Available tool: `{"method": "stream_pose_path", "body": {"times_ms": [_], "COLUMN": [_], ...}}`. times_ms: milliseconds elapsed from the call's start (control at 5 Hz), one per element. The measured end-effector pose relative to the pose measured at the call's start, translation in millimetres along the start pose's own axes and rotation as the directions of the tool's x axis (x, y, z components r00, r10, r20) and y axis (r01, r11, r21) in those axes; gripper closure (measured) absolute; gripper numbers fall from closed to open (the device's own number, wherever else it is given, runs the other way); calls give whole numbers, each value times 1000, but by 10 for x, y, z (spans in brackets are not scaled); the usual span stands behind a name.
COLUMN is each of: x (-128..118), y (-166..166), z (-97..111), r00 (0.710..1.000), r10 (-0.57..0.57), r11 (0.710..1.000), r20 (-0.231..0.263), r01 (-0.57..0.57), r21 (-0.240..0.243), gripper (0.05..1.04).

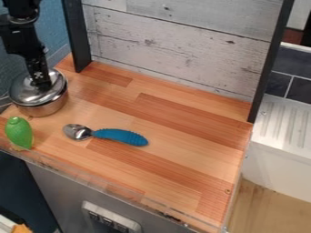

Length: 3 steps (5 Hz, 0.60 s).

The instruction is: Move the pot lid on top of the silver pot

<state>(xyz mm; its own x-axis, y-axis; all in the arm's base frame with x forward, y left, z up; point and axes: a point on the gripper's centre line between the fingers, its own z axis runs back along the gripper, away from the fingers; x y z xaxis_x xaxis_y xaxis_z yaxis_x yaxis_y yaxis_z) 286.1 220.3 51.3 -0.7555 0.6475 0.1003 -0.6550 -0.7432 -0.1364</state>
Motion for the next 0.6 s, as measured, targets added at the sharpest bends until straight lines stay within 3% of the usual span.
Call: {"method": "stream_pose_path", "body": {"times_ms": [400,600], "x": [-20,-12], "y": [-46,-57], "z": [-95,-104], "r00": [999,999], "r10": [14,11], "r11": [1000,1000], "r20": [31,44], "r01": [-14,-12], "r21": [9,17], "gripper": [814,754]}}
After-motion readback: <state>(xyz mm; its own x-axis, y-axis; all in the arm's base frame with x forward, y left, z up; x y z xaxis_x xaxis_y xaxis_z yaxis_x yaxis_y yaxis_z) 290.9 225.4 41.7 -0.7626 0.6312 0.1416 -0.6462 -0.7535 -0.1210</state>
